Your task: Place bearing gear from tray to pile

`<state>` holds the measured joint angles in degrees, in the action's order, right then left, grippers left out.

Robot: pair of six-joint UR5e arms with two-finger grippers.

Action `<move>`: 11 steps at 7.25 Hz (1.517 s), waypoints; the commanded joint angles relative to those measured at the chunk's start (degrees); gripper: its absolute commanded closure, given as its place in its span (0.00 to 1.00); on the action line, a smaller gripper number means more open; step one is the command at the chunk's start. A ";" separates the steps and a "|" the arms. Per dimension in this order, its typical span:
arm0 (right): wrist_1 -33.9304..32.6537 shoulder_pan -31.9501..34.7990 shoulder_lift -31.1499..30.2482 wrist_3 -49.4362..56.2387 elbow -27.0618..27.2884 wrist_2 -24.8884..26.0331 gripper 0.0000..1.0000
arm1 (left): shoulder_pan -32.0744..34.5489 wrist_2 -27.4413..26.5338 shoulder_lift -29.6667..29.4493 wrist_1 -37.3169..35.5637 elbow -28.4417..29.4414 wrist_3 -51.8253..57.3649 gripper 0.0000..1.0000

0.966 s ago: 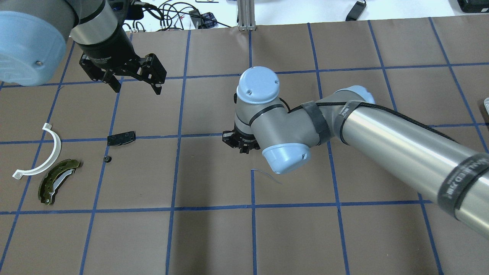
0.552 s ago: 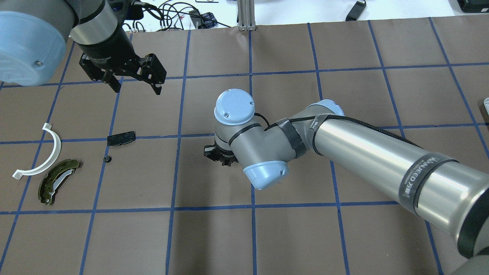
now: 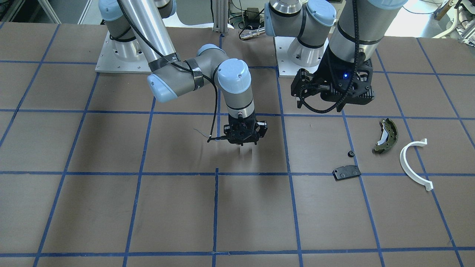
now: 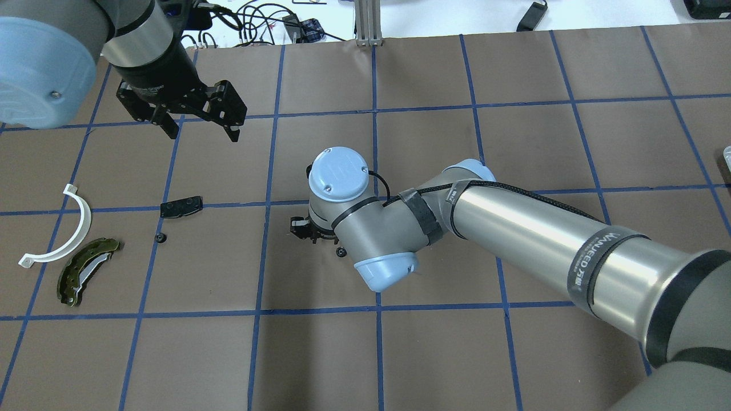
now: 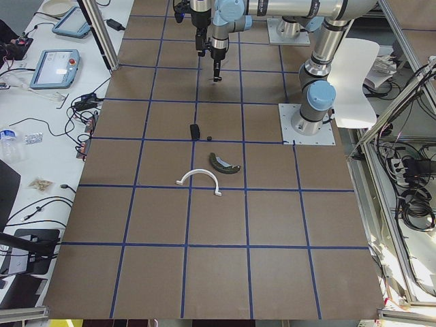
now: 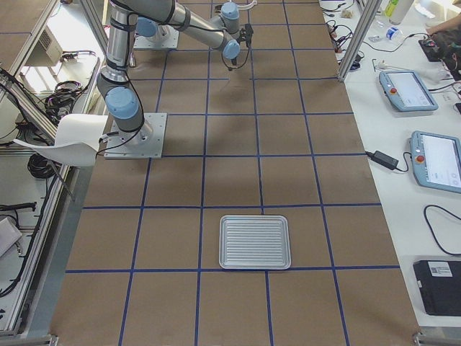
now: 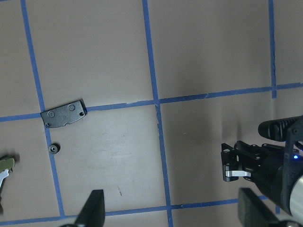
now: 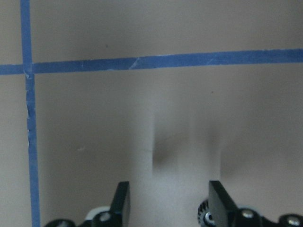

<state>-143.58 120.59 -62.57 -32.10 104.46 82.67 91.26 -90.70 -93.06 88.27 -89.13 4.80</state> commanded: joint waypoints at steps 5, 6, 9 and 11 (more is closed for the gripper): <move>21.71 -19.13 -13.69 16.68 -1.45 5.04 0.00 | 7.48 0.09 -3.78 -21.12 -19.01 -12.04 0.00; 28.03 -21.95 -17.37 18.29 -1.72 4.70 0.00 | 9.96 0.26 -6.67 -30.87 -22.80 -17.49 0.00; 39.59 -28.72 -26.88 24.87 -2.33 4.52 0.00 | 16.73 3.87 -13.89 -39.04 -24.42 -26.50 0.00; 46.36 -30.32 -27.52 26.74 -5.13 4.78 0.00 | 17.54 2.02 -14.51 -39.14 -26.87 -26.85 0.00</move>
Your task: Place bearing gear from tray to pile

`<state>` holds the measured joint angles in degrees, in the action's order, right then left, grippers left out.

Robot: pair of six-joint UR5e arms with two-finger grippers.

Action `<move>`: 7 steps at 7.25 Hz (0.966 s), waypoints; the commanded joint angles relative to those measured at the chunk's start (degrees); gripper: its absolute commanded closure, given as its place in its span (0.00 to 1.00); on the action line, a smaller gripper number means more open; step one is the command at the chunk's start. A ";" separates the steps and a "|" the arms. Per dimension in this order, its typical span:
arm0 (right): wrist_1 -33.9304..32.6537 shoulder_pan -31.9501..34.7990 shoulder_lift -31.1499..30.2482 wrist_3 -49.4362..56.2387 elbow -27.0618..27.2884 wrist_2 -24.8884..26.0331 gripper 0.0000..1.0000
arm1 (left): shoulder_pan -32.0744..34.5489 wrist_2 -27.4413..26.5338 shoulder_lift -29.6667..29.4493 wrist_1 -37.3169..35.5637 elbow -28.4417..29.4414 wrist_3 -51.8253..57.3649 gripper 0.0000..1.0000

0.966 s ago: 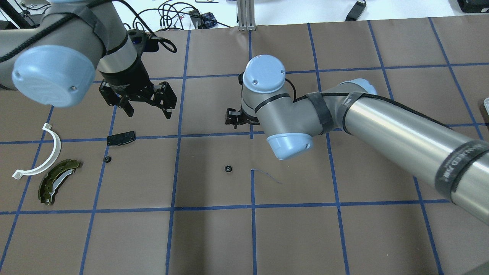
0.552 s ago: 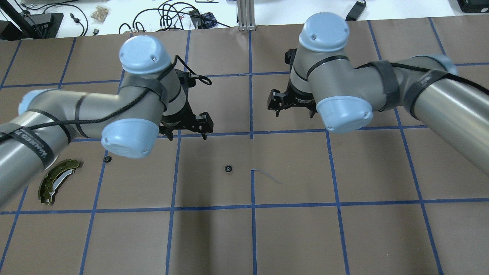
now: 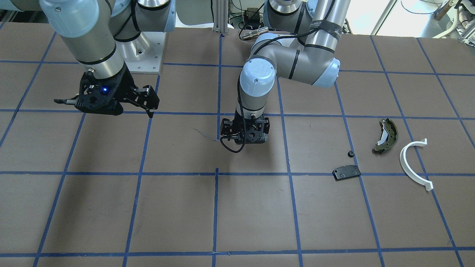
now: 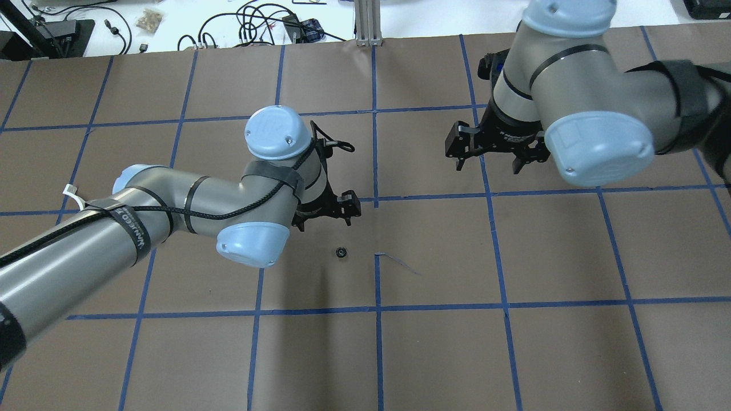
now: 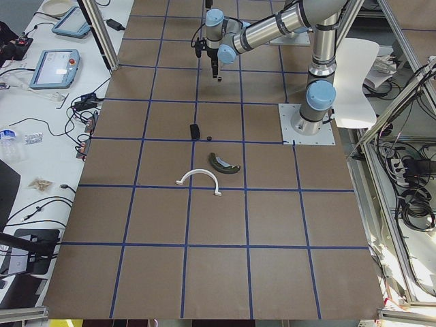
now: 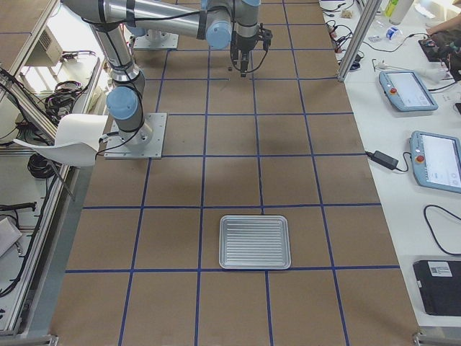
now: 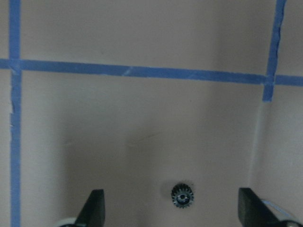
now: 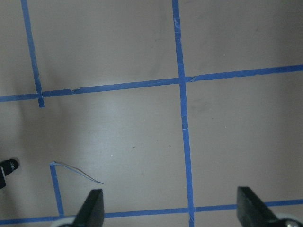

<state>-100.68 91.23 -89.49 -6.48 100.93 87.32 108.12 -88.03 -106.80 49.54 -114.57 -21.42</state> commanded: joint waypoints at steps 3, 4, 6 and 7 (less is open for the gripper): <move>3.13 -1.32 -3.23 1.29 -1.61 0.66 0.00 | 0.69 -0.65 -2.71 -0.85 -1.36 -1.08 0.00; 3.03 -1.49 -3.32 1.03 -1.79 0.66 0.00 | 0.69 -0.65 -3.41 -1.90 -1.71 -1.26 0.00; 4.08 -1.49 -3.76 1.38 -1.70 3.72 0.00 | 0.69 -0.65 -3.68 -2.69 -1.62 -1.09 0.41; 3.91 -1.49 -3.76 1.29 -1.61 3.48 0.00 | 0.69 -0.48 -3.59 -2.87 -1.36 -1.17 0.77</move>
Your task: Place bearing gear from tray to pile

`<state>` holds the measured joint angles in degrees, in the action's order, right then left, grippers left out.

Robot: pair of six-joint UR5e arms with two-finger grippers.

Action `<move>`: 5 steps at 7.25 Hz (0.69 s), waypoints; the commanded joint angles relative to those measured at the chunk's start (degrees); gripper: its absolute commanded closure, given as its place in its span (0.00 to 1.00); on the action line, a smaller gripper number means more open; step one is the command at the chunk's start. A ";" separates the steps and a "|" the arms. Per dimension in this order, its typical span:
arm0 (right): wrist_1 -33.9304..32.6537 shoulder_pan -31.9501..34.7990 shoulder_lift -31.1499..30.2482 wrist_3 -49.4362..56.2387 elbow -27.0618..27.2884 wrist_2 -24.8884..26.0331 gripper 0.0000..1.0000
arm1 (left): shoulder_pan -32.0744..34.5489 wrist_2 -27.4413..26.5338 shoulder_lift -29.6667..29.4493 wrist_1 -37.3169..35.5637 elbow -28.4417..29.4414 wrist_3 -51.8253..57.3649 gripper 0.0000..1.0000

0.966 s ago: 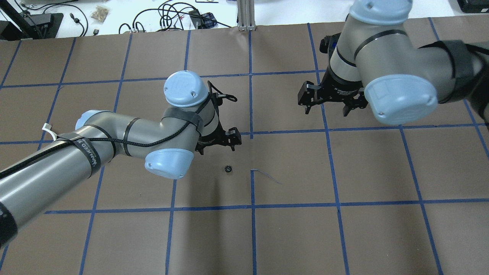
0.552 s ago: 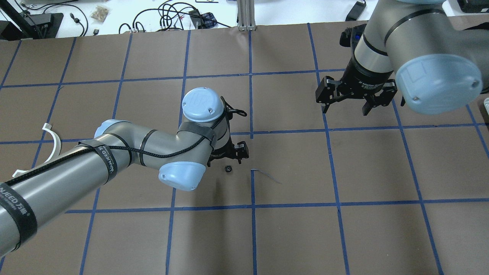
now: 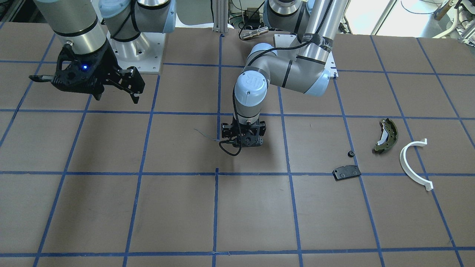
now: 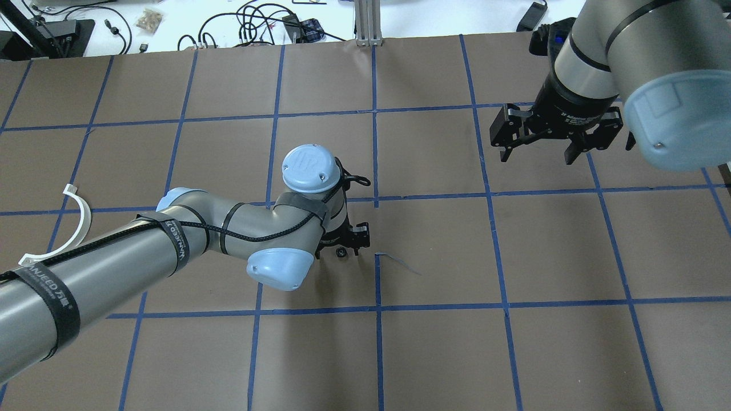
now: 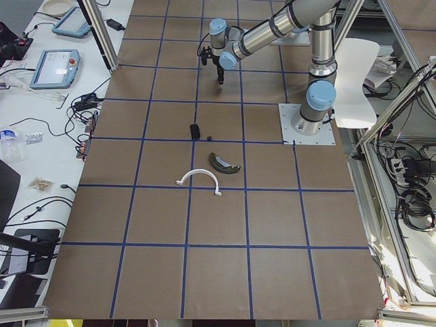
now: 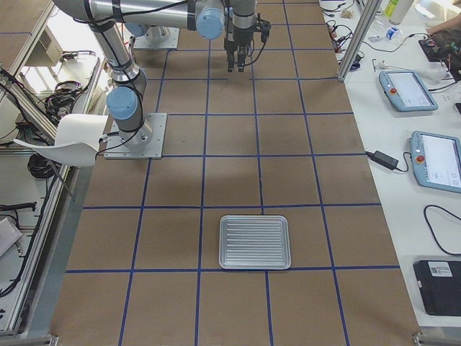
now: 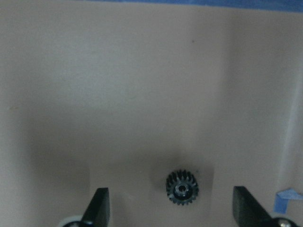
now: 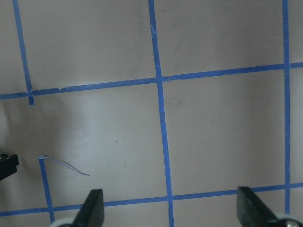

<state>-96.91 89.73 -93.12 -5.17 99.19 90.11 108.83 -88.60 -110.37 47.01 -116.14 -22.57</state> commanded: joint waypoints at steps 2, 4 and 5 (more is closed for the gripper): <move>0.06 0.00 -0.13 -0.45 0.13 1.04 0.00 | -0.02 0.18 -0.10 -0.34 0.13 -0.28 0.94; 0.23 -0.09 -0.75 -0.71 0.04 1.04 0.00 | -0.29 -0.17 0.77 -1.13 0.74 0.60 0.99; 1.45 -0.17 -1.19 -0.72 -0.13 0.95 0.00 | -0.81 -0.17 2.51 -0.87 2.31 0.86 0.98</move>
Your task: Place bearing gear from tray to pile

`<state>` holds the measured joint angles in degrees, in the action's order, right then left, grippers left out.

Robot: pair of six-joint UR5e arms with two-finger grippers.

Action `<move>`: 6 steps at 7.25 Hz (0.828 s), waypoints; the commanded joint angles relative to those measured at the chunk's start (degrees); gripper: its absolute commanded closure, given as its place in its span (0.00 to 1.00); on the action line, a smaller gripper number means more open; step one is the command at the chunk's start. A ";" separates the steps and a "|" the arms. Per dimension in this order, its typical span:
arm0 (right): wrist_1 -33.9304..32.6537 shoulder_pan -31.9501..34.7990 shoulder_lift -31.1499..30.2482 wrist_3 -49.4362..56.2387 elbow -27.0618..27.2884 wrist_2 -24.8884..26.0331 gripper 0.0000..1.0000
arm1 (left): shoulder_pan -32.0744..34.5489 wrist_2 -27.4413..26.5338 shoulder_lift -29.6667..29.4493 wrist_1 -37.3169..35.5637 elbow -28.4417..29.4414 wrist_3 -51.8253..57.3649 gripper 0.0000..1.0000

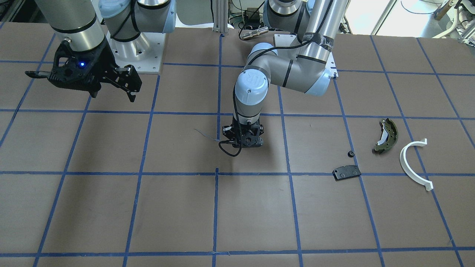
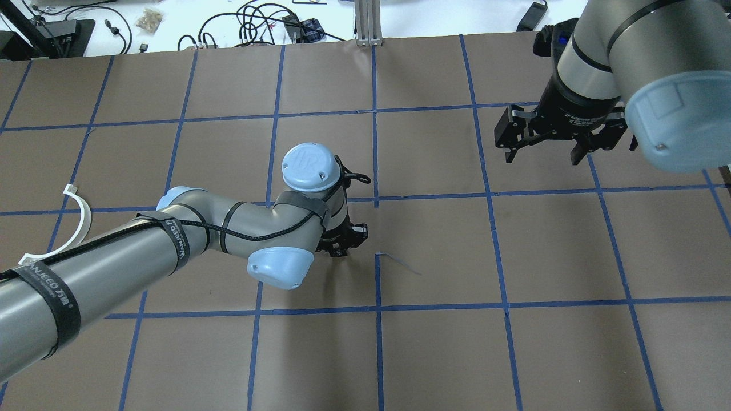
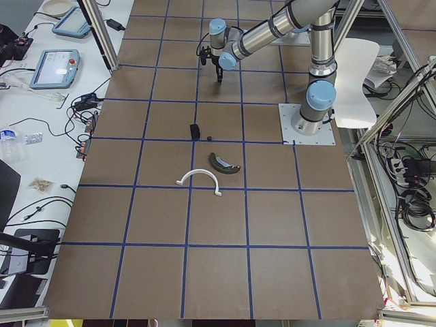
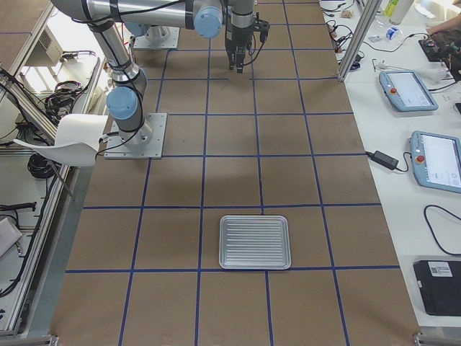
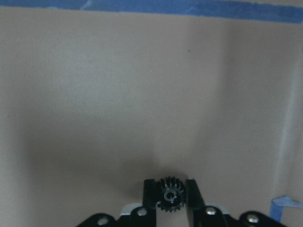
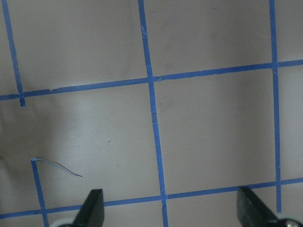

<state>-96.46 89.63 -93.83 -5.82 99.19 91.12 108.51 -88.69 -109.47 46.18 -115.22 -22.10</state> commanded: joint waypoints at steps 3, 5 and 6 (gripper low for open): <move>1.72 0.10 -0.83 -0.16 -0.05 -0.50 0.00 | -3.65 -0.34 4.60 18.95 14.71 1.61 1.00; 1.80 0.10 -0.92 -0.07 -0.05 -0.07 0.00 | -8.46 -1.22 7.77 25.35 14.42 10.02 1.00; 1.89 0.10 -0.92 -0.07 0.04 -0.15 0.00 | -12.15 -3.31 10.57 25.45 12.14 12.15 1.00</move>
<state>-94.65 89.72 -94.72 -5.90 99.16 90.93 100.52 -90.26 -101.87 69.98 -101.18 -13.51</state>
